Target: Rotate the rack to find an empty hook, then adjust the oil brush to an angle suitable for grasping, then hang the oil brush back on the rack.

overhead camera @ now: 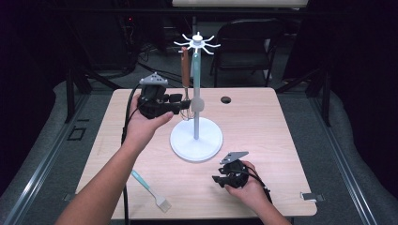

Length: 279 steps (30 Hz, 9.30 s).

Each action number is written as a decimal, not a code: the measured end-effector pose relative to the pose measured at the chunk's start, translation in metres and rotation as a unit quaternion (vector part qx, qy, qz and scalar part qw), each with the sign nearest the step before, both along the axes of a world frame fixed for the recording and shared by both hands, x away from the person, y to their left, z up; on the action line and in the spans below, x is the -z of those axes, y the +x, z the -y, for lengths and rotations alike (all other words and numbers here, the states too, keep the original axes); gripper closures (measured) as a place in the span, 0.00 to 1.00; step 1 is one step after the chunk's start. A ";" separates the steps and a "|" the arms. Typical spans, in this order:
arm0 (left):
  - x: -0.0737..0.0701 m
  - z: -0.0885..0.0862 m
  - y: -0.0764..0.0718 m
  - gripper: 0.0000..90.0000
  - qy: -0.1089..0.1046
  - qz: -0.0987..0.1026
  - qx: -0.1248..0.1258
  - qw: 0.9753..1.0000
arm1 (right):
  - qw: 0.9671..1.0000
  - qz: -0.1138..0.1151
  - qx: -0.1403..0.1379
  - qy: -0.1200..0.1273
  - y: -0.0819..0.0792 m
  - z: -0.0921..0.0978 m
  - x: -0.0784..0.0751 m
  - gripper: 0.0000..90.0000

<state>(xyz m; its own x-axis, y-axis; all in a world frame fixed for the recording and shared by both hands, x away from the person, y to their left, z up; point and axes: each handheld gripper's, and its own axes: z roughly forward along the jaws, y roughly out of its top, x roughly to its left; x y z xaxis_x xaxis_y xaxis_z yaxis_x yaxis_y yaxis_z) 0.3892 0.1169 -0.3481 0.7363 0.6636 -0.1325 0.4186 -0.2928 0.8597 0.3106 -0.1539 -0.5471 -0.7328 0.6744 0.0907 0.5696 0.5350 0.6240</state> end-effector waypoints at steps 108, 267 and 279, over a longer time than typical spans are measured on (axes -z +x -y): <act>0.187 -0.071 -0.045 0.62 0.001 -0.087 -0.063 0.994 | 0.919 0.322 0.087 0.211 0.092 -0.014 -0.280 1.00; 0.203 -0.052 -0.048 0.64 0.033 -0.098 -0.048 0.993 | 0.997 -0.034 -0.029 -0.057 -0.011 -0.038 0.014 0.90; 0.205 -0.044 -0.051 0.56 0.027 -0.103 -0.030 0.994 | 0.998 -0.019 -0.030 -0.044 -0.014 -0.036 0.014 0.91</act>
